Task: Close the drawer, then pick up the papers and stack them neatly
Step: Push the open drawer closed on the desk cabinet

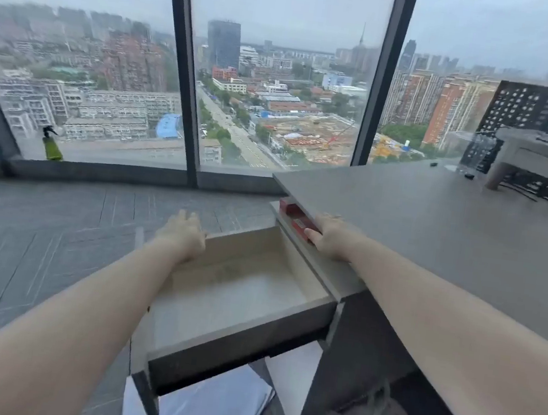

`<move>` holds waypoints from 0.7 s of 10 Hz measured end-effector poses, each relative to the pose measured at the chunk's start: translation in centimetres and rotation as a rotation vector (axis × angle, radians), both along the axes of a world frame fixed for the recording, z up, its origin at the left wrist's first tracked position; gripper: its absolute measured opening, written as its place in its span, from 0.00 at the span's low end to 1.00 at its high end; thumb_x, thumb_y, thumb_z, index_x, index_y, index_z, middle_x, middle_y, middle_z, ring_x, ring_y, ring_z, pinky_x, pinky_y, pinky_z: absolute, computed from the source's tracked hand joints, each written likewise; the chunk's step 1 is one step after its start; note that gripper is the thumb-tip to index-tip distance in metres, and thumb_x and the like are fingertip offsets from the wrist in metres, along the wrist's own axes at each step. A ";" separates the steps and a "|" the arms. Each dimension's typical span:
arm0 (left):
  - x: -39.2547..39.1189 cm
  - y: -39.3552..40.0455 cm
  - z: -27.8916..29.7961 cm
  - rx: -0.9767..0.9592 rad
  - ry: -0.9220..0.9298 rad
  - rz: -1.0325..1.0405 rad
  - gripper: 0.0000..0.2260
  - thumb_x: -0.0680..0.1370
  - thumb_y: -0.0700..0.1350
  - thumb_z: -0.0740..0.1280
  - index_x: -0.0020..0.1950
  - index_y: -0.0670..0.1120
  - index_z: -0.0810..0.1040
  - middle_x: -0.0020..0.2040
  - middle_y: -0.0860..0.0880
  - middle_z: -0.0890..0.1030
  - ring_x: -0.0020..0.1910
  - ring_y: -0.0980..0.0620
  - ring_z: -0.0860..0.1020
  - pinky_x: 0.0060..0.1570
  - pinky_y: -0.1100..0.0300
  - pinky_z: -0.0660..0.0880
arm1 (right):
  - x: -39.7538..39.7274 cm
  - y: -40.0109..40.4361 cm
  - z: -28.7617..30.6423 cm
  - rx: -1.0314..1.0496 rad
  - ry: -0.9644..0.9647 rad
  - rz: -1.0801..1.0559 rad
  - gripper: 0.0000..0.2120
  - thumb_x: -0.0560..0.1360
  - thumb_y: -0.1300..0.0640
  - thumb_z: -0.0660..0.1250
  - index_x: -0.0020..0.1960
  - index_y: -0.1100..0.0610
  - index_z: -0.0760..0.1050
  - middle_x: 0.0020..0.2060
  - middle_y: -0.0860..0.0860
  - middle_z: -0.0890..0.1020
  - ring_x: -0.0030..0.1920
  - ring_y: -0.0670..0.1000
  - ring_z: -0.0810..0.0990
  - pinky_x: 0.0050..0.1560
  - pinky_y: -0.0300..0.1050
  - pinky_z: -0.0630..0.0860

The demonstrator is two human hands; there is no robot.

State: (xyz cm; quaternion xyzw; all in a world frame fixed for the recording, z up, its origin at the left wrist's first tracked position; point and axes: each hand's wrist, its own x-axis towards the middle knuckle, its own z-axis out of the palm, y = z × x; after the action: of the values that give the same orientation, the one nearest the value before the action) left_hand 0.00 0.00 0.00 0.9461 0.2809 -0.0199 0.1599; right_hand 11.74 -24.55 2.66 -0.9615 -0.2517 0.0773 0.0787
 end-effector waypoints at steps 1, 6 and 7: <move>-2.6 2.6 -2.0 -0.040 0.089 0.238 0.24 0.79 0.43 0.57 0.73 0.35 0.61 0.73 0.35 0.66 0.72 0.38 0.66 0.68 0.50 0.65 | -0.6 0.6 -0.7 -0.071 -0.010 -0.002 0.31 0.80 0.43 0.48 0.78 0.57 0.53 0.79 0.54 0.57 0.78 0.54 0.55 0.76 0.55 0.54; -3.9 6.1 -5.9 -0.527 -0.109 0.211 0.16 0.76 0.31 0.55 0.55 0.34 0.81 0.56 0.39 0.81 0.46 0.48 0.72 0.43 0.59 0.69 | 2.7 2.2 -1.2 -0.056 -0.027 0.031 0.30 0.81 0.42 0.43 0.80 0.54 0.47 0.80 0.49 0.49 0.79 0.47 0.47 0.77 0.46 0.44; -2.7 3.2 -6.0 -0.599 -0.121 0.114 0.19 0.75 0.28 0.52 0.50 0.43 0.80 0.49 0.49 0.77 0.52 0.50 0.70 0.43 0.65 0.68 | 3.1 2.5 -1.3 -0.027 -0.019 0.067 0.29 0.82 0.43 0.43 0.79 0.54 0.48 0.80 0.48 0.50 0.79 0.46 0.48 0.78 0.46 0.44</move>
State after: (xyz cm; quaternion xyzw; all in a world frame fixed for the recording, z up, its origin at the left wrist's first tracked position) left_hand -2.74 3.21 -5.97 0.8391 0.3052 -0.0364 0.4489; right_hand 14.89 -22.08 1.39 -0.9542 -0.2833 0.0742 0.0607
